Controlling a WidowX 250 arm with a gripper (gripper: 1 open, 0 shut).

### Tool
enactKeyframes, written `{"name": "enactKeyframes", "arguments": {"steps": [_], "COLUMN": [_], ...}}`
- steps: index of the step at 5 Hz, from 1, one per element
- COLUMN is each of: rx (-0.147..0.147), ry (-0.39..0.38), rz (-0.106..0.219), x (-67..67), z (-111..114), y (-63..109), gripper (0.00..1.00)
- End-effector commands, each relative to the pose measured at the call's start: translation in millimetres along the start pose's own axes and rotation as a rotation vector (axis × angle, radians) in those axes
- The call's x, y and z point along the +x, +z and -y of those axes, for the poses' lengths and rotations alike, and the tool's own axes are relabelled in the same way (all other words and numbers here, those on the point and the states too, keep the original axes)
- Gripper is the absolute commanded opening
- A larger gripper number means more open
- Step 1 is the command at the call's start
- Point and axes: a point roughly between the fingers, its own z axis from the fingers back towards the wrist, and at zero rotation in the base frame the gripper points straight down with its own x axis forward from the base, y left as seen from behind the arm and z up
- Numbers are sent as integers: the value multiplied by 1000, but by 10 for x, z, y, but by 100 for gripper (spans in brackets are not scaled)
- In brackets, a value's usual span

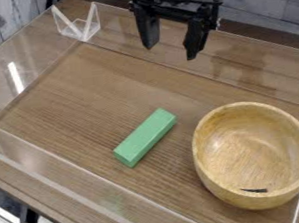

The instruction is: Put green stick into wooden bowl

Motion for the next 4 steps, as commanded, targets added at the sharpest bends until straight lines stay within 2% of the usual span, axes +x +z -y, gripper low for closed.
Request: {"name": "enactKeyframes", "arguments": {"steps": [1,2,3,4], "rx": [-1,-17,-16,19], "ry": [-46,-139,-274,-298], "rz": [-89,-157,-163,-109], "x": [-160,-391,-556,-568], "z": [-15,-16,-64,-99], "y": [-282,-548,-719,-782], "gripper": [100,100,100,100]}}
